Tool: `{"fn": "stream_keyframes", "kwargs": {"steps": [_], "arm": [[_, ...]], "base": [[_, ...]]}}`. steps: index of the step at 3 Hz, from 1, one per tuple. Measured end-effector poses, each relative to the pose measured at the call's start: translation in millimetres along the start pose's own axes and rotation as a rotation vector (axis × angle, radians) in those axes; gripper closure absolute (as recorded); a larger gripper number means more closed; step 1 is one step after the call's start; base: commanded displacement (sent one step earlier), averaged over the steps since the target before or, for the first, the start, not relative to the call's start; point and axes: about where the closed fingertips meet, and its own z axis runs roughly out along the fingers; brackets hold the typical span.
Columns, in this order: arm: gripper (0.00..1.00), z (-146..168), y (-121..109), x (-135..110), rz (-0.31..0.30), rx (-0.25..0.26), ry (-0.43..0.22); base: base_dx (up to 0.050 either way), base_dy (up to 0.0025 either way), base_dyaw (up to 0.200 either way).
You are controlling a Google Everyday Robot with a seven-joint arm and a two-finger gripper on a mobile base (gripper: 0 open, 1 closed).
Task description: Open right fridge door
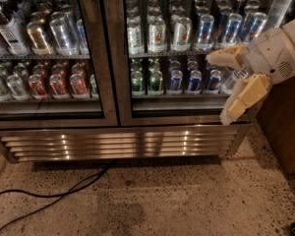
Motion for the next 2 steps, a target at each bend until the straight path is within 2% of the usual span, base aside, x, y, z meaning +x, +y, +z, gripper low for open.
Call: {"fn": "stream_keyframes", "kwargs": {"steps": [2], "arm": [[0.00,2.4,0.1,-2.4,-0.005,-0.005,-0.018]], "base": [[0.000,0.00000,0.000]]}}
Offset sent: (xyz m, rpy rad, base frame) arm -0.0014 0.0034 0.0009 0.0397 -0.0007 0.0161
